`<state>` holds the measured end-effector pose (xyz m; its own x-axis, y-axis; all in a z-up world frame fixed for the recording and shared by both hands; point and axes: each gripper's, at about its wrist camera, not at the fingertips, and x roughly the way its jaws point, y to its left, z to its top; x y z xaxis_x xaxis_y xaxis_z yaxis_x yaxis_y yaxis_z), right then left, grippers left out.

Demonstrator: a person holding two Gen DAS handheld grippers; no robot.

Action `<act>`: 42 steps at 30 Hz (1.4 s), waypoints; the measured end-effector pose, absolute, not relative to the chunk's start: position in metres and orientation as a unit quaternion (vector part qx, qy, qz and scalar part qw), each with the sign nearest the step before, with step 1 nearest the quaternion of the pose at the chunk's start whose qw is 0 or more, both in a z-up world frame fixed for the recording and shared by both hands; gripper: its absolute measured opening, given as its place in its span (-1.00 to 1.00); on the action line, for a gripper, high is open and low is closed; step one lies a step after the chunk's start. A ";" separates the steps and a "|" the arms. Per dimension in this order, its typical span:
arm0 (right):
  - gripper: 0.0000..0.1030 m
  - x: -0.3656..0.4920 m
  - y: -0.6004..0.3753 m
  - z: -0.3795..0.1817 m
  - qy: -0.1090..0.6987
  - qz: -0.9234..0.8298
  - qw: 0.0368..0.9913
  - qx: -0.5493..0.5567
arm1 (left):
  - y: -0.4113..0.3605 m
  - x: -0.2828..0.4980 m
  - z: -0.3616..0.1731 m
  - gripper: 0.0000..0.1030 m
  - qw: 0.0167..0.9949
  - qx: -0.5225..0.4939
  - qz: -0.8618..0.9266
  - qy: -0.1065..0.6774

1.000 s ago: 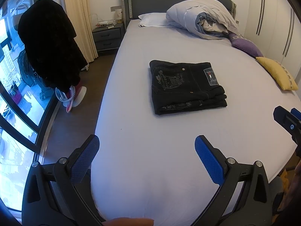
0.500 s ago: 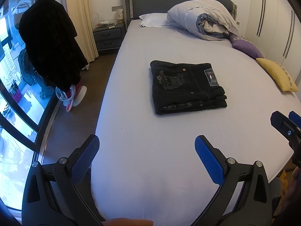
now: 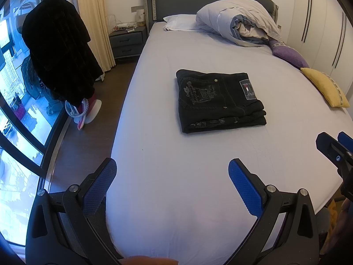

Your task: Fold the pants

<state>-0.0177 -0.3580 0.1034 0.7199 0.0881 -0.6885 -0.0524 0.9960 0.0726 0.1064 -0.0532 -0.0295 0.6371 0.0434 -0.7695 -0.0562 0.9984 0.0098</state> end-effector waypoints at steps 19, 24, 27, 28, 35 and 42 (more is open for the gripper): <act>1.00 -0.022 -0.357 0.096 0.375 0.039 0.926 0.024 | -0.053 0.106 -0.029 1.00 0.905 -0.007 0.028 0.425; 1.00 -0.023 -0.357 0.096 0.376 0.040 0.926 0.024 | -0.053 0.105 -0.031 1.00 0.904 -0.009 0.028 0.426; 1.00 -0.022 -0.357 0.097 0.375 0.040 0.926 0.024 | -0.053 0.105 -0.031 1.00 0.904 -0.008 0.028 0.426; 1.00 -0.022 -0.357 0.097 0.376 0.040 0.926 0.024 | -0.053 0.105 -0.031 1.00 0.904 -0.008 0.028 0.426; 1.00 -0.023 -0.357 0.095 0.376 0.041 0.925 0.024 | -0.052 0.104 -0.030 1.00 0.904 -0.008 0.028 0.426; 1.00 -0.025 -0.357 0.090 0.378 0.042 0.925 0.025 | -0.053 0.102 -0.033 1.00 0.904 -0.010 0.027 0.427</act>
<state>-0.0252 -0.3566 0.0902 0.7113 0.0968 -0.6961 -0.0597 0.9952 0.0774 0.1016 -0.0526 -0.0335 0.6338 0.0396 -0.7725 -0.0563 0.9984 0.0049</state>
